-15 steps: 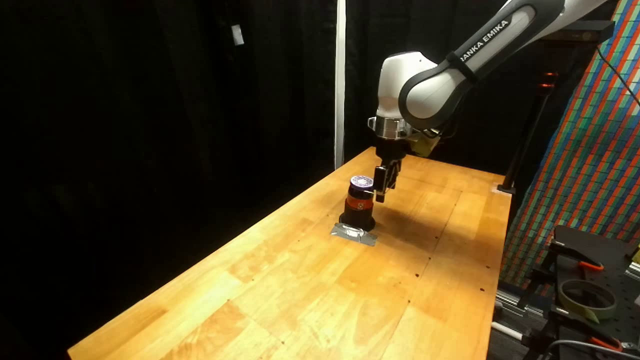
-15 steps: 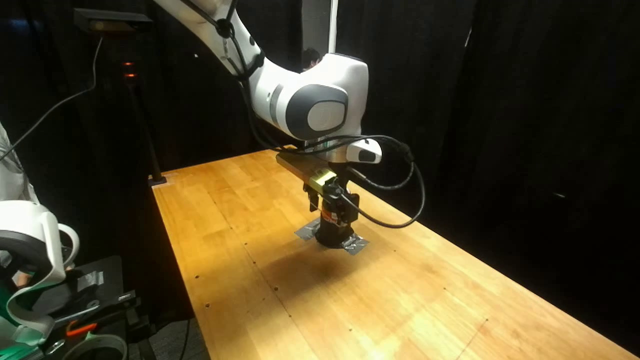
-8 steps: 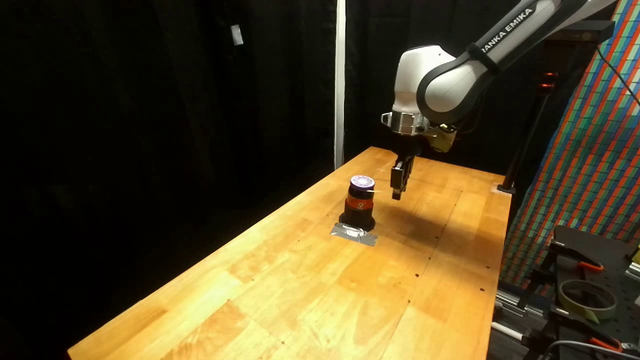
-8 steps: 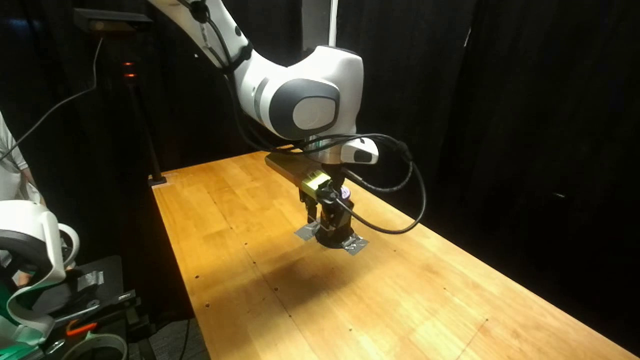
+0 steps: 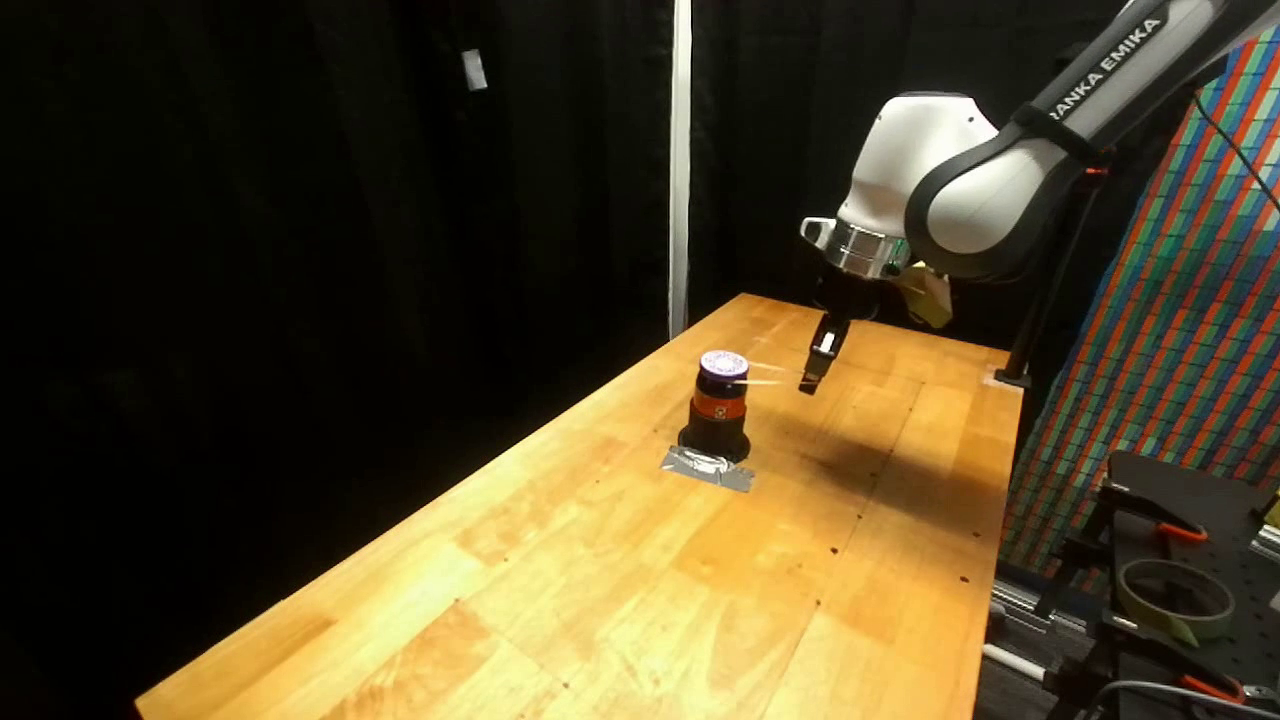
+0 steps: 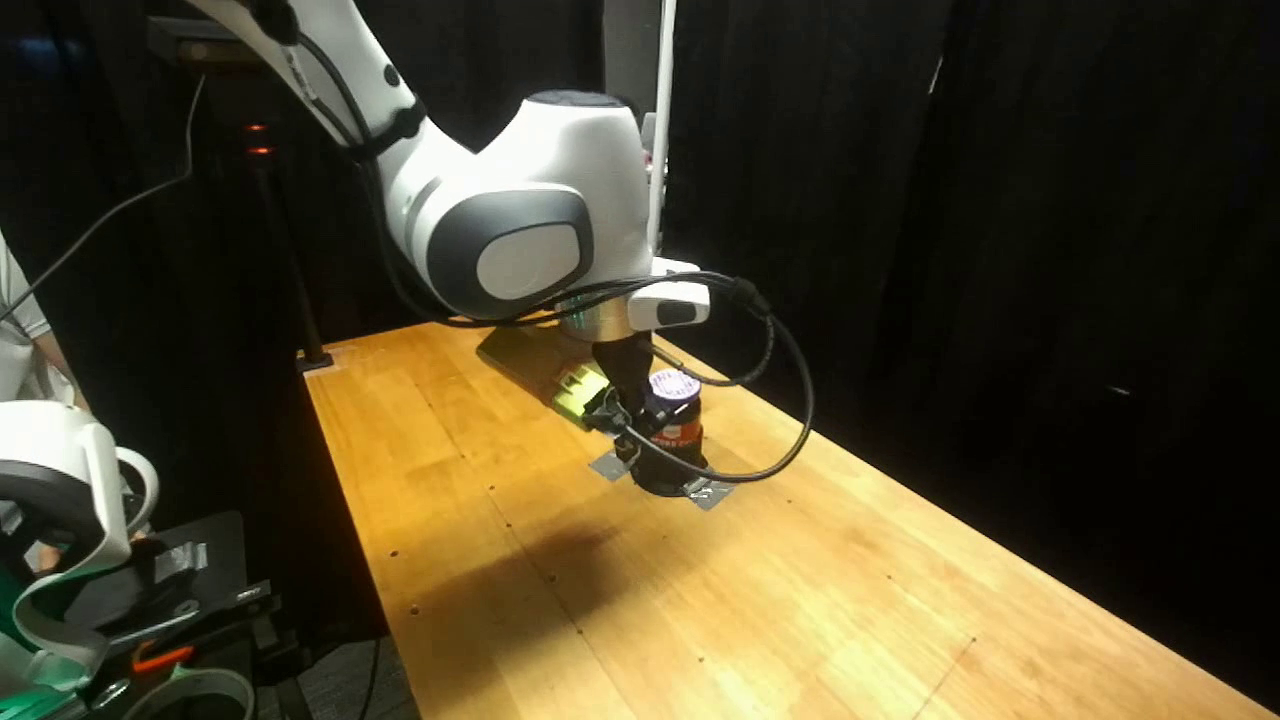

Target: Put the elastic around the bottle

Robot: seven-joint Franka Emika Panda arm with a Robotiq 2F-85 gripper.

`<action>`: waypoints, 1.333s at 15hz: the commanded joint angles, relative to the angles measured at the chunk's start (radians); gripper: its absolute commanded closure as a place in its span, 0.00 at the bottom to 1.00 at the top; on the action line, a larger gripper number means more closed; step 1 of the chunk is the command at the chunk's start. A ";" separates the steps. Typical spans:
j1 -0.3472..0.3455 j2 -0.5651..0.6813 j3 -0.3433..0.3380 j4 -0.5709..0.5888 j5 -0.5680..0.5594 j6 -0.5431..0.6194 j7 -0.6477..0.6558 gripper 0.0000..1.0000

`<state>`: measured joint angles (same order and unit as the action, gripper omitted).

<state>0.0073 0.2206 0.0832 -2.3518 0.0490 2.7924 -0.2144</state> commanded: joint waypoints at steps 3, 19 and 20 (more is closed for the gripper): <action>-0.054 -0.032 0.101 -0.153 0.116 0.304 -0.116 0.98; -0.175 0.105 0.210 -0.250 -0.106 0.952 0.016 0.96; -0.159 0.114 0.181 -0.249 -0.144 0.978 0.048 0.96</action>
<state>-0.2224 0.3268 0.3618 -2.5853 0.0080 3.6791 -0.2623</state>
